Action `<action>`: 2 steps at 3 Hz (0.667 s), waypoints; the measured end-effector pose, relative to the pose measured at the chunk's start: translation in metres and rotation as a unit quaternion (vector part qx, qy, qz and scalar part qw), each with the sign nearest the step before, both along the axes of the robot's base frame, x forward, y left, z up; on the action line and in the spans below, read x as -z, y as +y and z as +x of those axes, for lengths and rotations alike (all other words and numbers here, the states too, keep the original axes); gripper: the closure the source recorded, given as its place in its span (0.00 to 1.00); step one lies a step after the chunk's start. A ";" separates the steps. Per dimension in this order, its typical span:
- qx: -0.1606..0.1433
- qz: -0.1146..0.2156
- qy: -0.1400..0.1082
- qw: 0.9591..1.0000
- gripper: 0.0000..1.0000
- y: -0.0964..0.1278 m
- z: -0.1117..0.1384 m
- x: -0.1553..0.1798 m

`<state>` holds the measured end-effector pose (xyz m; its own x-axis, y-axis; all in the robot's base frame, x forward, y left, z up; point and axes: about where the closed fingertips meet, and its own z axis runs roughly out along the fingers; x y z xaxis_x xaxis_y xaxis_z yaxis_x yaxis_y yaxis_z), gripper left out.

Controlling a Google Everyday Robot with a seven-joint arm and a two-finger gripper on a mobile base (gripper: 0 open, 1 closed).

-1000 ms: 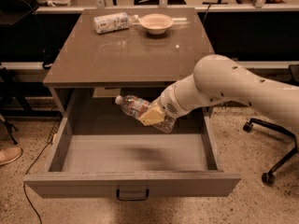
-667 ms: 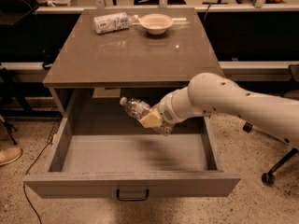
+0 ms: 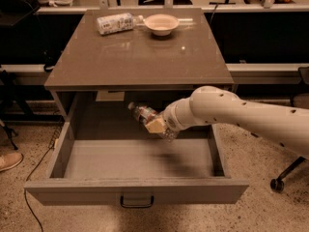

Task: Place water bottle into top drawer

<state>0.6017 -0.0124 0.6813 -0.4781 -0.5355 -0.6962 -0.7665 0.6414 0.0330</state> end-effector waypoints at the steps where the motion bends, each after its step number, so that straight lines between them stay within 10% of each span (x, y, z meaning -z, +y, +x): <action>1: 0.014 0.007 -0.006 1.000 0.30 -0.007 0.002 0.003; 2: 0.026 0.016 -0.010 0.999 0.06 -0.014 0.000 0.006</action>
Offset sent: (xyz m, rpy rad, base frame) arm -0.0017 -0.0278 -0.0081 0.0547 -0.0294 -0.0848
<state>0.6021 -0.0269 0.6753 -0.4908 -0.4878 -0.7219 -0.7331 0.6789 0.0397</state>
